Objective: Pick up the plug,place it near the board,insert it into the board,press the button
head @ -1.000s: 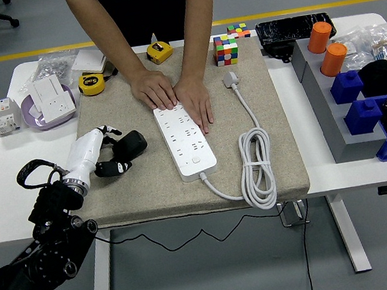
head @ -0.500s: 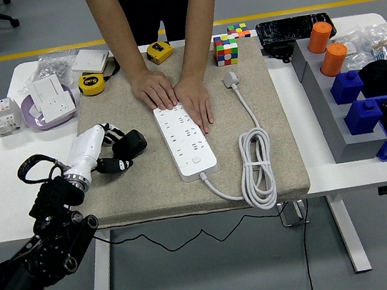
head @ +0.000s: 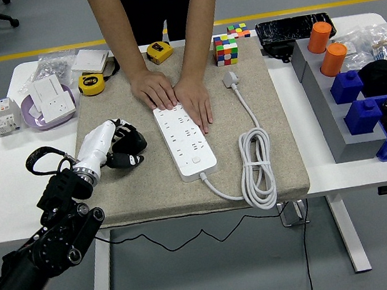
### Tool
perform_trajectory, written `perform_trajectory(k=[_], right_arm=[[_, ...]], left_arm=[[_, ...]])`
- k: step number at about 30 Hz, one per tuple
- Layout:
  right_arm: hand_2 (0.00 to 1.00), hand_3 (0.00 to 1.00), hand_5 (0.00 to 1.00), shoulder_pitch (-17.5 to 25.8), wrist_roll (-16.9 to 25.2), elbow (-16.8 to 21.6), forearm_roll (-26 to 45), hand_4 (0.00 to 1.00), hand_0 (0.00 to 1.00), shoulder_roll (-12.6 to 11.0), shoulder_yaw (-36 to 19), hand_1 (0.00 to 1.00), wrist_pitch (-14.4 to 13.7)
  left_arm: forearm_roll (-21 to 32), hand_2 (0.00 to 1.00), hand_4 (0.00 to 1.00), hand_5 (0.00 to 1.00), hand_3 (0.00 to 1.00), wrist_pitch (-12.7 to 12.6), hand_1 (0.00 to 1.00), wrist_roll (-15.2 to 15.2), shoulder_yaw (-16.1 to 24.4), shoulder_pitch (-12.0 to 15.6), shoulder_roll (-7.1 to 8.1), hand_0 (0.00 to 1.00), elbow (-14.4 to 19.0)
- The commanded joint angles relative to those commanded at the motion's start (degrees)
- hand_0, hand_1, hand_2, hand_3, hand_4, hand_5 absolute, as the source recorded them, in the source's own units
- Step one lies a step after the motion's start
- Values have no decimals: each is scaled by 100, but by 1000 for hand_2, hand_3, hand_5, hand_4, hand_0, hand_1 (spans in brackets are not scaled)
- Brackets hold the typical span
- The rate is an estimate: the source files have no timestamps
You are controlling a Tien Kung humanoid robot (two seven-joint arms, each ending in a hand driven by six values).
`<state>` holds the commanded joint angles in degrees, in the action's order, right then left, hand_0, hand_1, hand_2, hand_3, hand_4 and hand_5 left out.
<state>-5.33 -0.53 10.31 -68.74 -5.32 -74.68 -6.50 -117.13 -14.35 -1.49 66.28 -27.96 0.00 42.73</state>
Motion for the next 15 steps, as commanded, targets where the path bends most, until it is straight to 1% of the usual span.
perform_trajectory(k=[3,4,6,9,10,15], right_arm=[[762,806,918,0,-11,0,-42,998,760,-5,-45,770,-6],[762,806,917,-1,-14,0,-54,998,761,-6,-57,770,-9],[762,806,917,-1,-15,0,-59,998,761,-6,-62,770,-10],[762,806,917,-3,-14,0,-55,998,761,-2,-54,770,-9],[761,806,917,-4,-12,0,-49,998,761,-2,-47,770,-9],[761,806,917,-11,-2,0,-7,998,761,4,-1,770,-4]], left_arm=[[-13,621,998,95,631,-27,658,-6,33,-12,0,568,-71],[-15,588,998,126,613,-38,630,-10,47,-16,0,567,-90],[-25,588,998,126,613,-56,630,-16,72,-19,0,567,-112],[-34,588,998,126,613,-152,630,-34,89,-21,0,567,-140],[-35,536,997,139,560,-165,517,-37,91,-22,0,447,-144],[20,536,997,139,560,-264,517,-81,75,-43,0,447,-182]])
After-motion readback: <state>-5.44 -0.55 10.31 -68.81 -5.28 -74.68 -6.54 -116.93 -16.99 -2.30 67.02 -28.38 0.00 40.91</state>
